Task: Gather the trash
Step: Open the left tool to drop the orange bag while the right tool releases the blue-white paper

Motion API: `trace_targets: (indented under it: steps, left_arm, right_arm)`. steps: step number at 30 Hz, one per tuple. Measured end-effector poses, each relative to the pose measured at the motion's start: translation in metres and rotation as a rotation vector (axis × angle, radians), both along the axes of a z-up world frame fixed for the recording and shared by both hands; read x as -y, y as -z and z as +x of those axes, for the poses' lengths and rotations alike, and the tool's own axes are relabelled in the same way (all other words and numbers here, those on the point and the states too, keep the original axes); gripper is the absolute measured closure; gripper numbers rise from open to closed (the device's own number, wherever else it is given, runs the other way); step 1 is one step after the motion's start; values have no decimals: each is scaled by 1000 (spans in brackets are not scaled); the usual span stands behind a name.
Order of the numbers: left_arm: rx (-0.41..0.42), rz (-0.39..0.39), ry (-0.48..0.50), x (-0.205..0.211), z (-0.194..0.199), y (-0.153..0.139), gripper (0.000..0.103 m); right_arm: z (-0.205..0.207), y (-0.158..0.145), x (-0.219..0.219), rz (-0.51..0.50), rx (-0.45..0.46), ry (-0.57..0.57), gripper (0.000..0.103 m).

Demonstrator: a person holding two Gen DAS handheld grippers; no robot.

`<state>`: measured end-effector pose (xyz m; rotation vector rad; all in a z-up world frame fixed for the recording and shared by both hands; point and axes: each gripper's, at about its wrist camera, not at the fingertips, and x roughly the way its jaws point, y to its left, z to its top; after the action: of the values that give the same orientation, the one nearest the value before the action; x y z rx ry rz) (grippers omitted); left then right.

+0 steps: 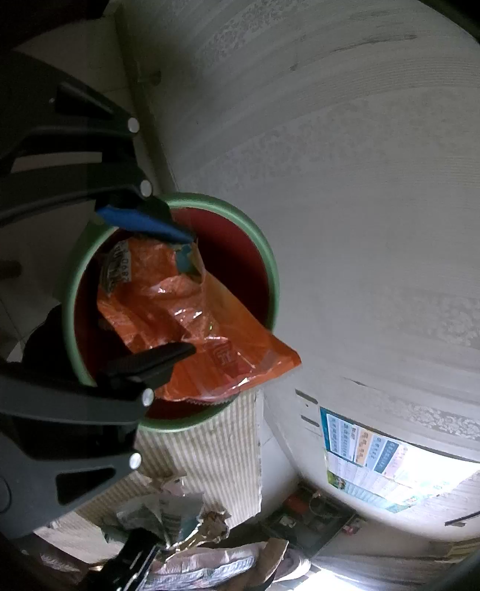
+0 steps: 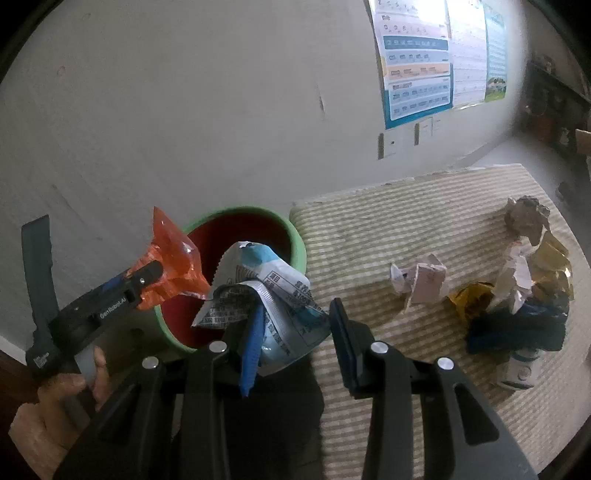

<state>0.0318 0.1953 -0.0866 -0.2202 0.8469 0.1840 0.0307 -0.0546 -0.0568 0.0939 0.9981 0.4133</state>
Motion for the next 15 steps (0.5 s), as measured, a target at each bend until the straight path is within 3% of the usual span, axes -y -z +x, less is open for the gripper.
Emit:
trace_targets:
  steps: [15]
  left_arm:
    - [-25, 50, -38, -9, 4, 5, 49]
  right_arm:
    - [29, 9, -62, -45, 7, -114, 67]
